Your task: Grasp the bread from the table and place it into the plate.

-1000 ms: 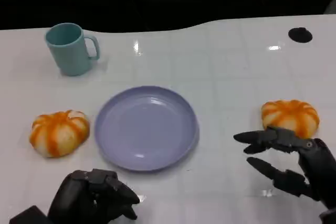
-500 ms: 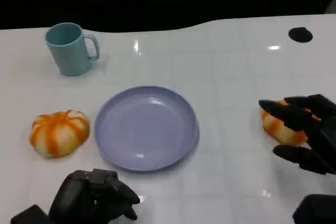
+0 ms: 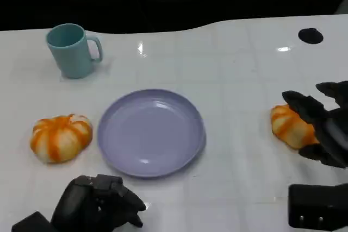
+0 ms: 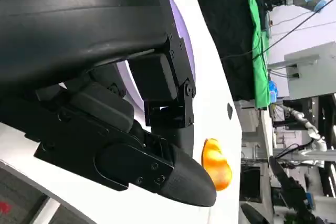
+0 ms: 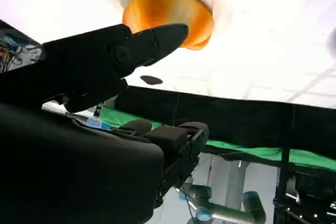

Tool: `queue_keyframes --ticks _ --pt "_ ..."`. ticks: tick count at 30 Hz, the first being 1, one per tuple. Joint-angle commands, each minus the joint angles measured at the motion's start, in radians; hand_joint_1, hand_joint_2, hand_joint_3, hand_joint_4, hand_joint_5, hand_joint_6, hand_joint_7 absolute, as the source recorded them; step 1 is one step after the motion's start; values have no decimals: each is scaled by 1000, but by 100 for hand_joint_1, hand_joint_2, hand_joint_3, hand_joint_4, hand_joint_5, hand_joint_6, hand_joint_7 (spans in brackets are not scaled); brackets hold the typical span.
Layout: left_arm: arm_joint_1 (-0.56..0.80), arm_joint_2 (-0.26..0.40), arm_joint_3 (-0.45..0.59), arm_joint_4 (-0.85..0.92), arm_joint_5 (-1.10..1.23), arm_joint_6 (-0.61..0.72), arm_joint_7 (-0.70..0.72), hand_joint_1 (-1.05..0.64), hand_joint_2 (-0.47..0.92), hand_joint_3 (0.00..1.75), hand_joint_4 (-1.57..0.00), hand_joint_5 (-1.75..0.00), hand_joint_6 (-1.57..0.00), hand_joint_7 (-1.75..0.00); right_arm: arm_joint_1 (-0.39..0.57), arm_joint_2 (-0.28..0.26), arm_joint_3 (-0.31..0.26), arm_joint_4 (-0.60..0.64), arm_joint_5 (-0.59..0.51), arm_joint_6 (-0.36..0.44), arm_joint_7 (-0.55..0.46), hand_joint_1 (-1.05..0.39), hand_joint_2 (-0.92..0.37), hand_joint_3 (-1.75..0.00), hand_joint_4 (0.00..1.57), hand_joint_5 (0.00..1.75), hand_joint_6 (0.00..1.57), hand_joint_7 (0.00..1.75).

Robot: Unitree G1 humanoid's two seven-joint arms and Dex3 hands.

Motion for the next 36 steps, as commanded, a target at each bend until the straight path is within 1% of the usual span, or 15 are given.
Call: queue_keyframes --ticks 1,9,17,21,23,25,27,28,29,31,32,33,34,35,36 --pt "1 11 6 -2 -6 -1 -2 -105 89 0 -124 -94 -134 -58 -58 -21 47 51 -18 46 36 -50 -80 0 4 55 36 2" --pt "6 12 3 -12 -5 3 -1 -105 89 0 -124 -94 -134 -58 -157 -15 124 218 -11 88 38 -46 -76 0 21 31 41 0" --pt "12 13 2 -19 -6 0 -1 -105 90 0 -125 -94 -134 -57 -260 1 192 432 13 122 13 -47 -78 -1 25 20 38 0" --pt "15 13 2 -24 -4 4 2 -105 90 0 -125 -94 -134 -57 -301 8 215 533 40 113 -51 -45 -81 -1 29 17 39 1" --pt "17 12 1 -28 -7 8 1 -105 89 0 -125 -94 -134 -57 -318 11 215 583 72 74 -111 -38 -82 -1 41 16 46 2" --pt "18 11 1 -32 -10 13 -1 -105 89 0 -125 -94 -134 -57 -330 8 212 624 104 17 -179 -28 -84 -1 70 16 63 5" --pt "17 12 1 -28 -4 2 1 -105 89 0 -125 -94 -134 -57 -340 7 204 664 145 -55 -245 -12 -84 0 110 35 96 11" --pt "17 13 1 -27 -1 0 3 -105 90 0 -125 -94 -134 -57 -344 6 203 682 159 -86 -274 -8 -84 0 110 65 111 9" --pt "17 13 1 -27 1 0 5 -105 90 0 -125 -94 -134 -57 -348 4 206 699 164 -115 -317 -4 -84 0 106 107 128 8" --pt "16 11 1 -27 -5 5 1 -105 90 0 -125 -94 -134 -57 -355 1 215 732 167 -162 -391 -2 -85 0 96 153 143 12" --pt "15 9 2 -26 -10 9 -1 -105 89 0 -125 -94 -134 -57 -359 3 217 749 168 -184 -426 -1 -84 0 94 164 145 20" --pt "14 9 2 -25 -13 12 -3 -105 89 0 -125 -94 -134 -57 -363 4 219 764 169 -198 -449 1 -83 -1 93 170 126 65" --pt "14 8 2 -25 -15 13 -4 -105 89 0 -125 -94 -134 -57 -367 6 222 776 168 -209 -471 1 -83 -2 92 172 114 92" --pt "14 8 2 -25 -13 13 -3 -105 89 0 -125 -94 -134 -57 -370 7 224 782 170 -219 -485 1 -83 -2 92 174 106 109" --pt "14 8 1 -26 -10 14 1 -105 89 0 -125 -94 -135 -57 -370 7 222 782 178 -229 -490 1 -83 -2 92 174 103 114"
